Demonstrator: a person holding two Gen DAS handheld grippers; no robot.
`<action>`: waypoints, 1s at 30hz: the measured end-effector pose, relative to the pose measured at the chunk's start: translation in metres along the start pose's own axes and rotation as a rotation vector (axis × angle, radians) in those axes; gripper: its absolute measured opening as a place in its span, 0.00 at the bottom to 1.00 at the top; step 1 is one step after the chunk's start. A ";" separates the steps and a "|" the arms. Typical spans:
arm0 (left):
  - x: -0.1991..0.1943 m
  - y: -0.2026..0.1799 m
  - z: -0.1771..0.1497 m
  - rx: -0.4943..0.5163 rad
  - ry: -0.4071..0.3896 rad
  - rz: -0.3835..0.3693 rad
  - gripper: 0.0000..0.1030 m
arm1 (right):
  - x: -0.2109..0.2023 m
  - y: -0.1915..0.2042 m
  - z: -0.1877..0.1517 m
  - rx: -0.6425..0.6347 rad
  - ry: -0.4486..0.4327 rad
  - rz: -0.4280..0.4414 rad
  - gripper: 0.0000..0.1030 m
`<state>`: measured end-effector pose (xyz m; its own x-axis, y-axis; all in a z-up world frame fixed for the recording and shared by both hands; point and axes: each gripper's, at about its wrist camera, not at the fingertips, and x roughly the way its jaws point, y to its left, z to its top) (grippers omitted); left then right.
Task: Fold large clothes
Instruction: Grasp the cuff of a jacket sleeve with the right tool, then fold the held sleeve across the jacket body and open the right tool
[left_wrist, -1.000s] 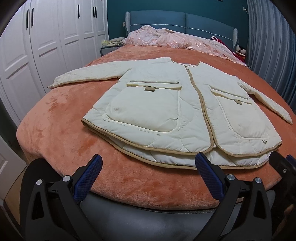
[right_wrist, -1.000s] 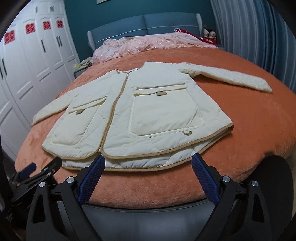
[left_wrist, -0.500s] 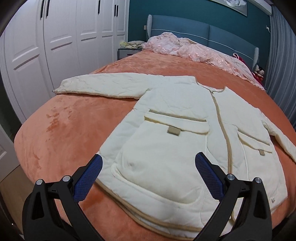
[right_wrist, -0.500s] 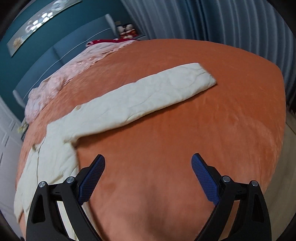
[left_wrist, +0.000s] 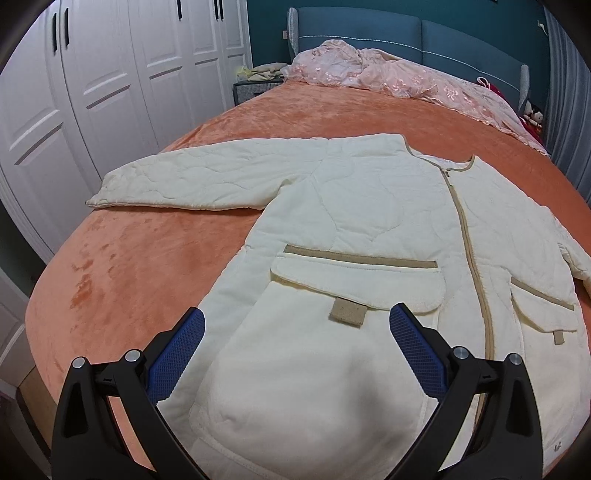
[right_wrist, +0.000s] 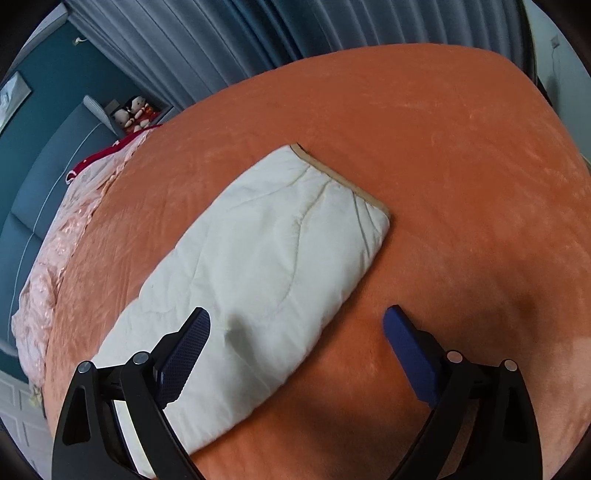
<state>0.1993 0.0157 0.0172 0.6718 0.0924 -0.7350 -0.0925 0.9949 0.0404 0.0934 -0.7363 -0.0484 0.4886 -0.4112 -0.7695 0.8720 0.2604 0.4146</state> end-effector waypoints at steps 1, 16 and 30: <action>0.004 0.000 0.003 -0.006 0.006 0.004 0.95 | 0.005 0.007 0.003 -0.023 0.024 0.020 0.36; 0.014 0.023 0.048 -0.084 -0.028 -0.002 0.80 | -0.178 0.363 -0.239 -0.874 0.096 0.874 0.10; 0.035 0.057 0.065 -0.333 -0.001 -0.244 0.94 | -0.185 0.321 -0.390 -0.958 0.366 0.957 0.56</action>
<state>0.2652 0.0781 0.0379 0.7041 -0.1449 -0.6951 -0.1626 0.9201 -0.3564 0.2711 -0.2359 0.0371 0.7096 0.4712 -0.5239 -0.2210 0.8548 0.4695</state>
